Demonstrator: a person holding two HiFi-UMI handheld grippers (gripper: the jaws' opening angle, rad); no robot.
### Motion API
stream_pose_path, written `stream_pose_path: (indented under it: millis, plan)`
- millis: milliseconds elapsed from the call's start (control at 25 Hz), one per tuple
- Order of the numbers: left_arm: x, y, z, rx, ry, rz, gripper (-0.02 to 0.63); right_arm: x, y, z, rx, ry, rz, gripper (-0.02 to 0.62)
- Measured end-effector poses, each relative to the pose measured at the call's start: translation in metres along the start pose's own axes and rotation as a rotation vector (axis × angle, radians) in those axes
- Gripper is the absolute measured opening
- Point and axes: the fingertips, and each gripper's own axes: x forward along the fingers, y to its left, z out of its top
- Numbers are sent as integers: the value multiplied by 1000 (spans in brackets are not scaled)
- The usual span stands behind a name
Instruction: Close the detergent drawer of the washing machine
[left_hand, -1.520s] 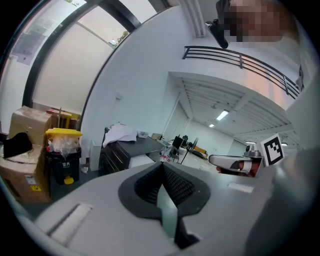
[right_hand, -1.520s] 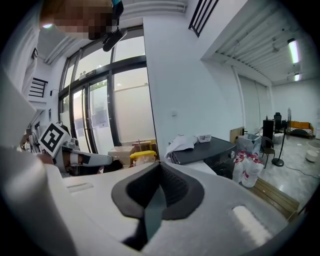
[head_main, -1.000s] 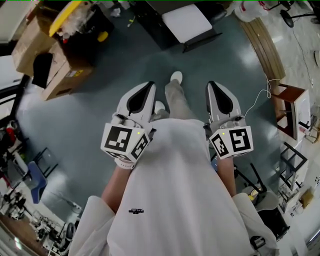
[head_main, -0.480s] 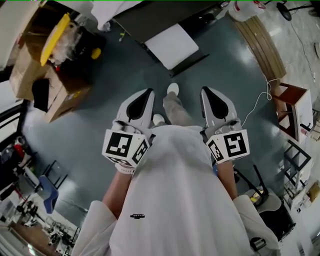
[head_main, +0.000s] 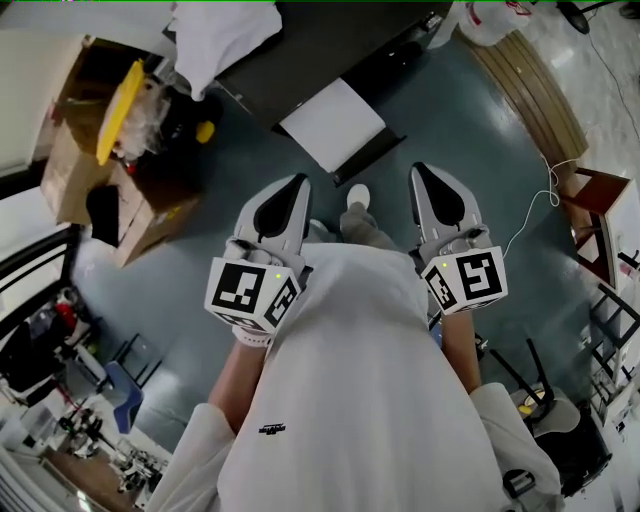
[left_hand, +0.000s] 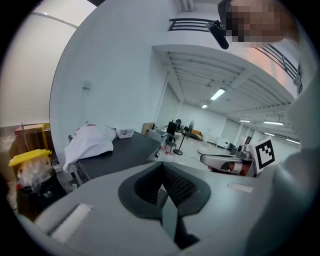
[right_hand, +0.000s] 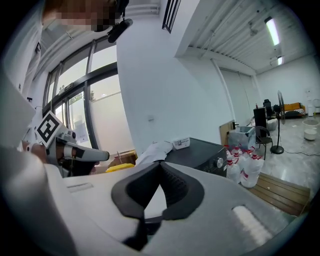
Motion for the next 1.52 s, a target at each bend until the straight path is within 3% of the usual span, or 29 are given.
stream_pose_path:
  millis: [400, 800, 1240, 1520]
  plan:
    - [24, -15, -2, 56, 65, -57, 17, -12, -20, -18, -21, 21, 11, 2]
    - [57, -33, -26, 76, 175, -148, 17, -17, -39, -51, 127, 26, 1, 2]
    - [82, -23, -61, 91, 272, -167, 17, -6, -43, -101, 272, 42, -5, 2]
    - [92, -11, -84, 89, 327, -173, 17, 14, -35, -147, 265, 137, 6, 2]
